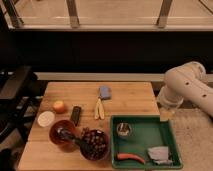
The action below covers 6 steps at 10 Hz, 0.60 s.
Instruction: Wipe tray with brush
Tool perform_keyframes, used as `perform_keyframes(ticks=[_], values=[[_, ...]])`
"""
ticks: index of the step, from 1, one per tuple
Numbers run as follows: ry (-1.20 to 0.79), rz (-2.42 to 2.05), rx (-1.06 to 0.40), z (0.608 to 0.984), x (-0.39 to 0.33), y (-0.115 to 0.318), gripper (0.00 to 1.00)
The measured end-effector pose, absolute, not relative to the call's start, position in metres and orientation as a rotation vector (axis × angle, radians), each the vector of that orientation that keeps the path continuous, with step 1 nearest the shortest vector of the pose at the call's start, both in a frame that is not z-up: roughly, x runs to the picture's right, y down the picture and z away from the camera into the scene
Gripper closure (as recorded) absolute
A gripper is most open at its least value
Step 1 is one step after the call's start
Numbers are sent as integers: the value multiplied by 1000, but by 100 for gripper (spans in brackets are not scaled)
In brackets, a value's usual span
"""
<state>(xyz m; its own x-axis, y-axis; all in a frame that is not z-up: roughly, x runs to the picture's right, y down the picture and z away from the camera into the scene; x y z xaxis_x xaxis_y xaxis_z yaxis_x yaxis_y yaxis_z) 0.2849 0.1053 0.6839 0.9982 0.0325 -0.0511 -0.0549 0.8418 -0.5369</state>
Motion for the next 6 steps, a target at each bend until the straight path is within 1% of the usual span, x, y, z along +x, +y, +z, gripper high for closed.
perform_keyframes(ticks=[2,6], values=[[43,26,-599,685,273,104,35],[-58,78,-656,687,197,103,35]])
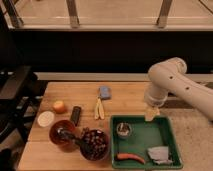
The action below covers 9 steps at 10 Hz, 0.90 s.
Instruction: Wipe tray with brush
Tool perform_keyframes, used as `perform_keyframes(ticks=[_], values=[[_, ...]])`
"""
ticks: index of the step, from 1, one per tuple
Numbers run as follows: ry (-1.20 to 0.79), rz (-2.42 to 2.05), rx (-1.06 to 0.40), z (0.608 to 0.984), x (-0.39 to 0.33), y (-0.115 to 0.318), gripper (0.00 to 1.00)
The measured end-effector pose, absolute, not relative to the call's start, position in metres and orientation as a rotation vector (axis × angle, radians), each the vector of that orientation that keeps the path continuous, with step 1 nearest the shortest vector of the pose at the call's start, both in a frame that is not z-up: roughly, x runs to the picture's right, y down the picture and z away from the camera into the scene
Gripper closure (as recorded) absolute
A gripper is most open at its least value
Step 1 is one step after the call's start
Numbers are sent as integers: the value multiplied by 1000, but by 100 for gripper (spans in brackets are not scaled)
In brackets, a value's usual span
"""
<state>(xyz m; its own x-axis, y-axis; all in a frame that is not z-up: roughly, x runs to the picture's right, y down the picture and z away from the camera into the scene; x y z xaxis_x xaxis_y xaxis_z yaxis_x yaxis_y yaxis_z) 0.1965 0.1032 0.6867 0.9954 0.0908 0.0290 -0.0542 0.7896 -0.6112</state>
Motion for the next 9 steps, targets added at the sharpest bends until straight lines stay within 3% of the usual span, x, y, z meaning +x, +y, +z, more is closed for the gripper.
perform_keyframes(ticks=[4,9], values=[[-176,158,-644,682,120,88,35],[-176,162,-645,682,121,88,35]])
